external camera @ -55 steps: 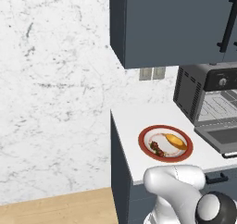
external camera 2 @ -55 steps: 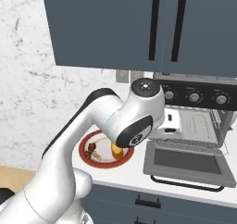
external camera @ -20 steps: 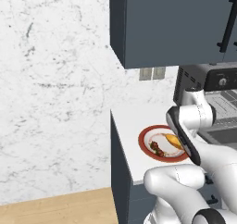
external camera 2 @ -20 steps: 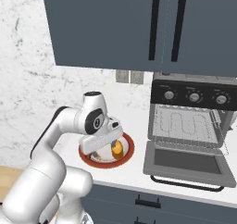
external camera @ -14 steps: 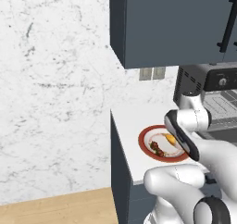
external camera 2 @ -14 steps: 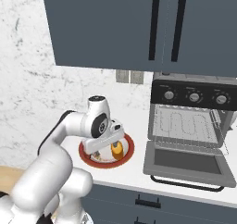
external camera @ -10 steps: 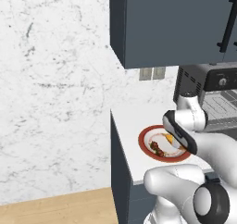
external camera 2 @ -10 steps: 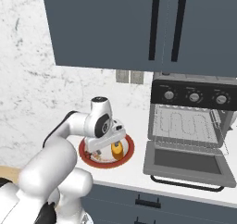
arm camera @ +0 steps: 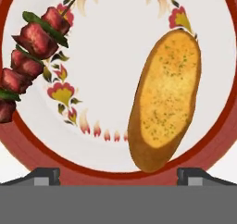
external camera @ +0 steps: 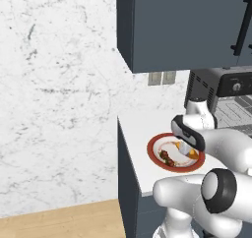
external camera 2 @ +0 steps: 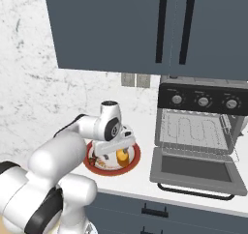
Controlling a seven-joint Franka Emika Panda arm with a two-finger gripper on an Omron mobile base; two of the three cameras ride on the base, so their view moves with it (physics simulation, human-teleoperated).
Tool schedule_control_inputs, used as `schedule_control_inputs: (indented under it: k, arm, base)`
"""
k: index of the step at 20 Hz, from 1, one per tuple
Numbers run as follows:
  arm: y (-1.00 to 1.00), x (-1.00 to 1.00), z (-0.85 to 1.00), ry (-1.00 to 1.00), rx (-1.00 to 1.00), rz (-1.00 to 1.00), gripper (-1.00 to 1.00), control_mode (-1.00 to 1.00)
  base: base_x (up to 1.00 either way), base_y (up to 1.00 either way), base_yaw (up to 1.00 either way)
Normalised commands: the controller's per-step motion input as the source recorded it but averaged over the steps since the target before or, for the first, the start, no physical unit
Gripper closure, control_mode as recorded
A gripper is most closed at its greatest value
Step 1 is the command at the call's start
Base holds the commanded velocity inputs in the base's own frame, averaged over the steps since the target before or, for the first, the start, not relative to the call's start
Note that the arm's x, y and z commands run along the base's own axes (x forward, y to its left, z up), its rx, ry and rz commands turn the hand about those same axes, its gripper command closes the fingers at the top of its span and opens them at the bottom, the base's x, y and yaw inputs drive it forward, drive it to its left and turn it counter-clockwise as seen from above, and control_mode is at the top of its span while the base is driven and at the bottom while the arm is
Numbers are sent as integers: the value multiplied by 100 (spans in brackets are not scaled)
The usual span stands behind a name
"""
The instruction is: Pick up the kebab skewer and baguette bread, and place them inside the toaster oven. Close the toaster oven door and start by setting the timer.
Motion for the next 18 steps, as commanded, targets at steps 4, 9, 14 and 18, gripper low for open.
schedule_control_inputs:
  k: [4, 9, 14, 18]
  arm:
    - [0, 0, -31, 0, 0, -7, -100, -100]
    - [-2, 4, -15, -2, 0, -4, -100, -100]
    - [-4, 2, -9, -6, 0, -2, -100, -100]
    - [-2, 7, -11, -6, 0, -2, -100, -100]
  base:
    - [0, 0, 0]
    - [0, 0, 0]
    - [0, 0, 0]
    - [0, 0, 0]
